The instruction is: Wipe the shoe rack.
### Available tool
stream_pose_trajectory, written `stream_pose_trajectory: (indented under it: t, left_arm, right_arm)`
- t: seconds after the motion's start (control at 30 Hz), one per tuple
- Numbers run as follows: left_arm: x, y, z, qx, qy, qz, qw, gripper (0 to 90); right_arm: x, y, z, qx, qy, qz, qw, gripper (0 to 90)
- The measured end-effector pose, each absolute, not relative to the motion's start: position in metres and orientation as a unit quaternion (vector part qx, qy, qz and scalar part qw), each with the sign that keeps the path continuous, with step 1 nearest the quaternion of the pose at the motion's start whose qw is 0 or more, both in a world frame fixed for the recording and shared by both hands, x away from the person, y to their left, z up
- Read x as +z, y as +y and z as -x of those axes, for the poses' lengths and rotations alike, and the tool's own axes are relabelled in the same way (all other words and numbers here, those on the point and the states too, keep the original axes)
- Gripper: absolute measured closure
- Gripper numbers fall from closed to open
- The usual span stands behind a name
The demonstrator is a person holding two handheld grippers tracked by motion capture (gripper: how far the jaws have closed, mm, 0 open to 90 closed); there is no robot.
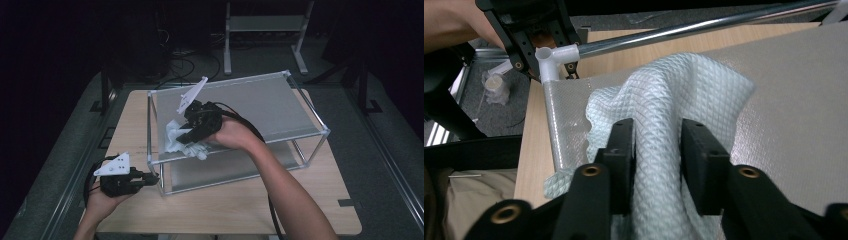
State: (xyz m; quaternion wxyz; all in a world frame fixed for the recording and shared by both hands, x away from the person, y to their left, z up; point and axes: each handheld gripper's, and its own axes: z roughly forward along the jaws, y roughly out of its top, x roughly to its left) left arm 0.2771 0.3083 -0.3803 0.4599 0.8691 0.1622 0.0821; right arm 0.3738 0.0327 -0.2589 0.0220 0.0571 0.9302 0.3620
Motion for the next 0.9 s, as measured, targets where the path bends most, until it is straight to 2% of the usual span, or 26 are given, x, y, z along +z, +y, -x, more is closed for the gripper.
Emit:
stream_pose_trajectory:
  t: [0.23, 0.27, 0.37, 0.53, 0.77, 0.9]
  left_arm:
    - [-0.38, 0.308, -0.277, 0.083, 0.163, -0.869, 0.46, 81.2]
    - [-0.38, 0.307, -0.277, 0.083, 0.163, -0.87, 0.458, 81.2]
    - [-0.379, 0.305, -0.277, 0.083, 0.162, -0.871, 0.456, 81.3]
    - [-0.38, 0.309, -0.277, 0.083, 0.163, -0.869, 0.459, 81.4]
    - [-0.38, 0.31, -0.277, 0.081, 0.16, -0.87, 0.459, 81.4]
    - [-0.38, 0.312, -0.277, 0.082, 0.162, -0.868, 0.461, 81.4]
  right_arm:
    - [-0.252, 0.025, -0.373, 0.375, 0.925, -0.059, 0.027, 63.1]
    - [-0.252, 0.026, -0.372, 0.368, 0.927, -0.056, 0.037, 73.4]
    - [-0.256, 0.036, -0.37, 0.364, 0.929, -0.052, 0.039, 79.0]
    - [-0.261, 0.058, -0.367, 0.362, 0.93, -0.039, 0.043, 79.8]
    - [-0.262, 0.036, -0.38, 0.355, 0.932, -0.063, 0.032, 80.1]
    - [-0.265, 0.06, -0.37, 0.36, 0.931, -0.041, 0.039, 80.0]
